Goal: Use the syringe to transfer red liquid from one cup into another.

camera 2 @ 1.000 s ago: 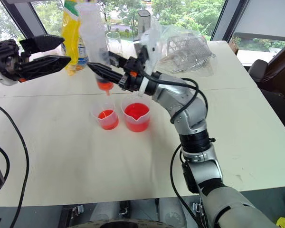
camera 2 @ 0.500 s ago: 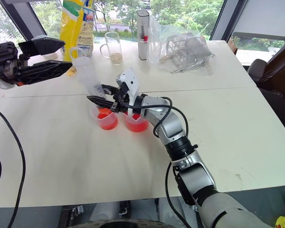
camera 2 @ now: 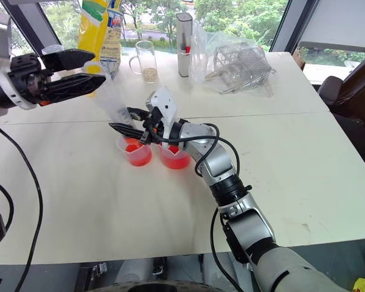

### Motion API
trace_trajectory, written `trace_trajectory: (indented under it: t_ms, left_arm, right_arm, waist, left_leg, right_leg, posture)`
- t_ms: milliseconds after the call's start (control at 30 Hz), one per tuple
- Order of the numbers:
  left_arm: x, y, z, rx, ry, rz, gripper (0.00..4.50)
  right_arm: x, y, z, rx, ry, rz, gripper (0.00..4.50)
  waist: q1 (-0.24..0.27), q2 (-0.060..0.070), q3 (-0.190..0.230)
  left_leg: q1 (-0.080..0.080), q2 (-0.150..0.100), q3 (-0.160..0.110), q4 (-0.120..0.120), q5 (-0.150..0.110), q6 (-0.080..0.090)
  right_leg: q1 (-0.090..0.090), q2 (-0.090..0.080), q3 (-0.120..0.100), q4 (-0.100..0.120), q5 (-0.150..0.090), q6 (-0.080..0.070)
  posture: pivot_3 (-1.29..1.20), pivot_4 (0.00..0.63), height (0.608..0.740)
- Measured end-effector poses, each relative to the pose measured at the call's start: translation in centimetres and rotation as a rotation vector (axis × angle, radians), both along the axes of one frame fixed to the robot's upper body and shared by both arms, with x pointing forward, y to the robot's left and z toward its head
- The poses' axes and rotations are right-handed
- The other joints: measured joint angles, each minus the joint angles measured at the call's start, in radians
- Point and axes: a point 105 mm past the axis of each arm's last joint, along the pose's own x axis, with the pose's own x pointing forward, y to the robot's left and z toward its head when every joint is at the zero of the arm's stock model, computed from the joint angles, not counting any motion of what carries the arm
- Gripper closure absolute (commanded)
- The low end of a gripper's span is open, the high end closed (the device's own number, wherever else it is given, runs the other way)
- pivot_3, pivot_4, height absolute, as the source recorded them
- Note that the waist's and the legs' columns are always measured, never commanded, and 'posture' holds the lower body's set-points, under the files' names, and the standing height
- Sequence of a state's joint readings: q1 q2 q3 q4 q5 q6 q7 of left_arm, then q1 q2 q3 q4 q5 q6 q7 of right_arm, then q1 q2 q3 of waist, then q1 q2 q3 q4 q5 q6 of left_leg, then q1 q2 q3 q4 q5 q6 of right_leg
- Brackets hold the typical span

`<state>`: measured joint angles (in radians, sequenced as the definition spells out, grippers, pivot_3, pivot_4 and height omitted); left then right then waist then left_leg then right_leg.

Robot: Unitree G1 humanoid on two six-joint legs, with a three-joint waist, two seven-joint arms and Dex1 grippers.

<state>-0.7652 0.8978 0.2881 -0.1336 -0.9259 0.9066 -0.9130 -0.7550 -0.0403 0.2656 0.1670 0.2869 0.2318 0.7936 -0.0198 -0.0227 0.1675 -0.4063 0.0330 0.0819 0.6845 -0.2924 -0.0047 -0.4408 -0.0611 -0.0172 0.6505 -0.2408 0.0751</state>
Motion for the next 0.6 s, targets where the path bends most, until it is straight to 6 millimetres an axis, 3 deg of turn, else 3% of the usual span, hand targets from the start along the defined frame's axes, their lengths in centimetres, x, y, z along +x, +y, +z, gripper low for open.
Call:
trace_trajectory:
  t_ms: [67, 200, 367, 600]
  left_arm:
    - [0.00, -0.12, 0.25, -0.005, -0.007, -0.005, 0.03]
    - [-0.11, -0.25, 0.70, -0.006, -0.023, -0.012, 1.78]
    - [-0.29, -0.39, 0.67, -0.006, -0.019, -0.028, 4.39]
    - [-0.59, -0.26, 0.11, 0.027, -0.025, -0.026, 4.45]
  right_arm:
    - [0.01, 0.00, -0.02, -0.002, -0.001, -0.001, 3.05]
    - [0.03, 0.01, -0.07, -0.007, -0.004, -0.003, 3.05]
    - [0.05, 0.03, -0.09, -0.008, -0.003, -0.005, 3.05]
    - [0.10, 0.14, -0.48, -0.023, 0.008, -0.004, 3.05]
  waist:
    - [0.000, 0.000, 0.000]
    - [-0.001, 0.000, 0.000]
    - [0.000, 0.000, 0.000]
    - [-0.001, 0.000, 0.000]
  left_leg:
    - [0.000, 0.000, 0.000, 0.000, 0.000, 0.000]
    - [0.000, 0.000, 0.000, 0.000, 0.000, 0.000]
    - [0.000, 0.000, 0.000, 0.000, 0.000, 0.000]
    - [0.000, 0.000, 0.000, 0.000, 0.000, 0.000]
  right_leg:
    - [0.000, 0.000, 0.000, 0.000, 0.000, 0.000]
    - [0.000, 0.000, 0.000, 0.000, 0.000, 0.000]
    - [0.000, 0.000, 0.000, 0.000, 0.000, 0.000]
    - [0.000, 0.000, 0.000, 0.000, 0.000, 0.000]
  posture:
    - [0.00, 0.150, 0.740]
    - [0.00, 0.150, 0.740]
    - [0.00, 0.150, 0.740]
    - [0.00, 0.150, 0.740]
